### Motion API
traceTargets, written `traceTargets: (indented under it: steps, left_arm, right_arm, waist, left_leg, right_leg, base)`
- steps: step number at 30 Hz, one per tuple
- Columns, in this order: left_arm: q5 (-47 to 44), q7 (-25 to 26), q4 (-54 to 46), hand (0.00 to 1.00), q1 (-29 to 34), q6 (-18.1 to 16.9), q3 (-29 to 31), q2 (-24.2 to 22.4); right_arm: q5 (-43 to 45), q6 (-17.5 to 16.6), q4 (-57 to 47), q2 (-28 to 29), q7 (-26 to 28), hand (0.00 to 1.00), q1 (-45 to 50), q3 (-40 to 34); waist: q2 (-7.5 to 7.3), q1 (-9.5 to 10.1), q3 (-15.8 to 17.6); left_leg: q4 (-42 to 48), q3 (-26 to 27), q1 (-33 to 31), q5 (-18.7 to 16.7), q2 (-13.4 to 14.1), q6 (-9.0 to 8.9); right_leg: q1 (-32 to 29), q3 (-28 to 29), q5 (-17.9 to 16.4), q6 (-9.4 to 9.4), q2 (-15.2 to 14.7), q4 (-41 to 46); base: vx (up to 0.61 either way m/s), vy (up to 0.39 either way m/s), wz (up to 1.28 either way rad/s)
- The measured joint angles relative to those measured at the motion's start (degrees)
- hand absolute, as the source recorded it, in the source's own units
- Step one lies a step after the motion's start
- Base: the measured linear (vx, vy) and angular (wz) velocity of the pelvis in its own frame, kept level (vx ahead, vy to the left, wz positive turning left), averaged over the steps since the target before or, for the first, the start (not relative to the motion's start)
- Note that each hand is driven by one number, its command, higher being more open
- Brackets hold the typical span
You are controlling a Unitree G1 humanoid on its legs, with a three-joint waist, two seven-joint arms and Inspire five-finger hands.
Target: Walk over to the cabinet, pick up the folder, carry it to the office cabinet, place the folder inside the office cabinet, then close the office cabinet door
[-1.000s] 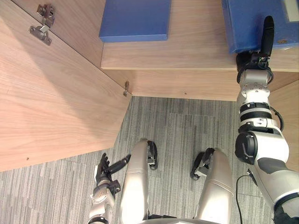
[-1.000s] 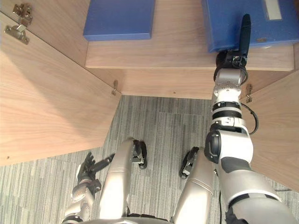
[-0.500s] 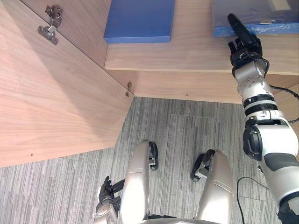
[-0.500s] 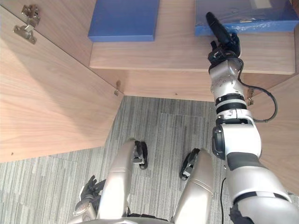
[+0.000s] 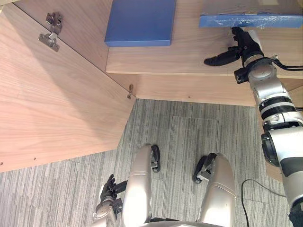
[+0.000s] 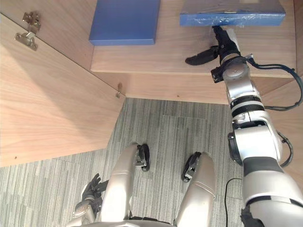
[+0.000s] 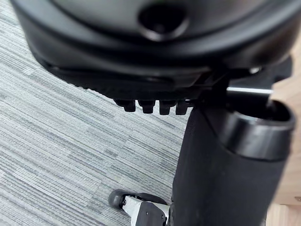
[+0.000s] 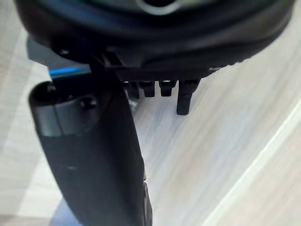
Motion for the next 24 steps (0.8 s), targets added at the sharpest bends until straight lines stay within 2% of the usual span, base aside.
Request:
traceTargets:
  steps: [3, 7, 13, 24]
  left_arm:
    - [0.0, -1.4, -0.1, 1.0, 0.2, 0.1, 0.0, 0.8]
    - [-0.1, -2.5, -1.1, 1.0, 0.4, 0.9, 0.0, 1.1]
    - [0.0, -2.9, -3.4, 1.0, 0.9, 1.1, 0.0, 1.1]
    - [0.5, -2.4, -3.2, 1.0, 2.1, 1.1, 0.1, 1.1]
  right_arm:
    - [-5.1, -1.5, -0.6, 0.0, 2.6, 1.0, 2.0, 0.0]
    - [-10.0, -2.3, -0.8, -0.4, 3.3, 1.0, 2.4, -0.4]
    - [-19.7, -3.4, -3.9, -0.6, -0.5, 1.0, 6.0, -3.5]
    - [-20.9, -3.7, -6.5, -1.4, -2.3, 1.0, 9.1, -3.5]
  waist:
    - [-0.89, 0.16, -0.5]
    - [-1.13, 0.27, -0.6]
    - [-1.17, 0.96, -0.6]
    - [-1.74, 0.84, -0.2]
  left_leg:
    - [-1.4, 0.4, 0.8, 0.3, -0.1, 0.0]
    - [-1.9, 0.8, 0.9, 0.4, -0.4, 0.16]
    - [-2.2, 1.7, 0.8, 0.7, -1.3, 0.63]
    - [-2.2, 4.0, 0.8, 0.3, -0.9, 1.71]
  right_leg:
    - [0.5, 0.0, 0.4, 0.36, 0.0, -1.2]
    - [0.6, 0.2, 0.8, 0.77, -0.1, -2.0]
    - [-0.1, 1.1, 1.1, 1.26, -1.1, -2.0]
    - [-1.6, 3.4, 2.8, 1.86, -0.6, -2.9]
  base:
    - [0.05, -0.002, -0.02]
    - [0.05, 0.021, 0.0]
    - [0.01, 0.005, 0.01]
    - [0.02, 0.004, -0.07]
